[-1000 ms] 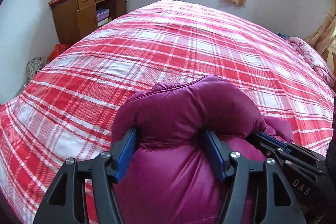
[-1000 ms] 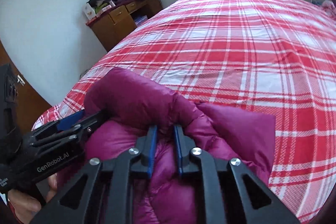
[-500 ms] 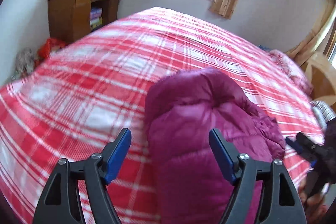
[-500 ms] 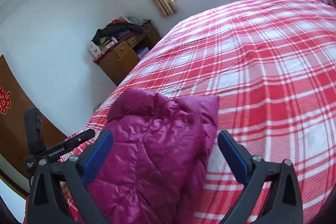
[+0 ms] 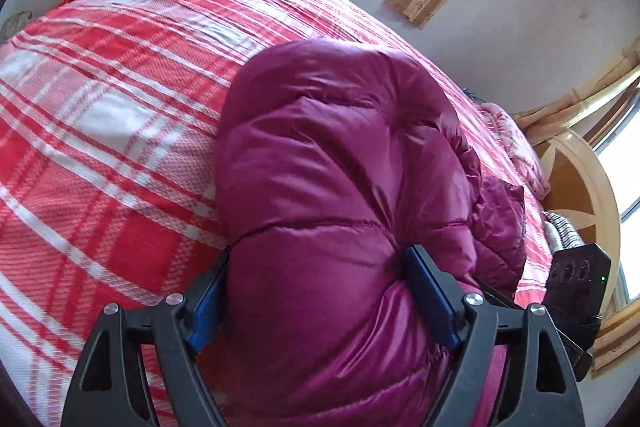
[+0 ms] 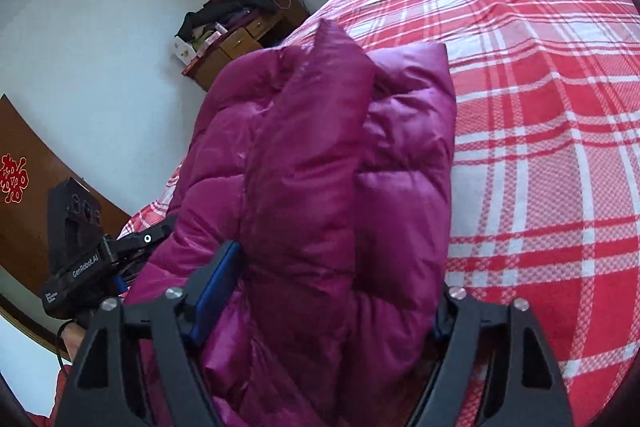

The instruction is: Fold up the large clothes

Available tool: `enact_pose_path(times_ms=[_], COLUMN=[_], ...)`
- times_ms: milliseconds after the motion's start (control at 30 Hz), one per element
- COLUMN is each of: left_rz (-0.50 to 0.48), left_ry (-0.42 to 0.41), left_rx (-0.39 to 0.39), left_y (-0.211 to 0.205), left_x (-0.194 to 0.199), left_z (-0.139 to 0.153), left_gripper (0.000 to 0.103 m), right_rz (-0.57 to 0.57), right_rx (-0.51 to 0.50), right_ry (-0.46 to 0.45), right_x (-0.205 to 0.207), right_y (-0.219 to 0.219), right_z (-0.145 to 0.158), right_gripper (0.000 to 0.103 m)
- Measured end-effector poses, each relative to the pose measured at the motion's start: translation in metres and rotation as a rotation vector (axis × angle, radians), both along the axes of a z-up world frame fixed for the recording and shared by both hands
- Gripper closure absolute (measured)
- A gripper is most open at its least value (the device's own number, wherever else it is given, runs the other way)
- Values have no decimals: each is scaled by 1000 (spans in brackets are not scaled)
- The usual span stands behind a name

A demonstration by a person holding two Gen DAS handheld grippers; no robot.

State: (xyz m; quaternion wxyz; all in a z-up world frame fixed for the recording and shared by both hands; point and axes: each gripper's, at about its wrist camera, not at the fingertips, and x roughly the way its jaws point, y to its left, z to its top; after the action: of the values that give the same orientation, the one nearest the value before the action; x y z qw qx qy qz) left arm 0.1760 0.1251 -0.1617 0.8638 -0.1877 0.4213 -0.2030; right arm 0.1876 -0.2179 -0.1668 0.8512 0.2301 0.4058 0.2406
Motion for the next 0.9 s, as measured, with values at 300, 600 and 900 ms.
enact_pose_path(times_ms=[300,600,900], left_rz=[26,183,482], left_ry=[-93,-124,-156], left_rx=[-3,101,248], left_y=[9,65,165], left_x=[-29,-53,-75], left_z=[49,83,96], left_gripper=[55,55,55], right_rz=[62,197,451], right_rx=[47,118,118], right_ry=[31,28,-43], right_x=[2,12,41], right_y=[11,69,203], right_z=[12,28,50], right_gripper=[69,70,70])
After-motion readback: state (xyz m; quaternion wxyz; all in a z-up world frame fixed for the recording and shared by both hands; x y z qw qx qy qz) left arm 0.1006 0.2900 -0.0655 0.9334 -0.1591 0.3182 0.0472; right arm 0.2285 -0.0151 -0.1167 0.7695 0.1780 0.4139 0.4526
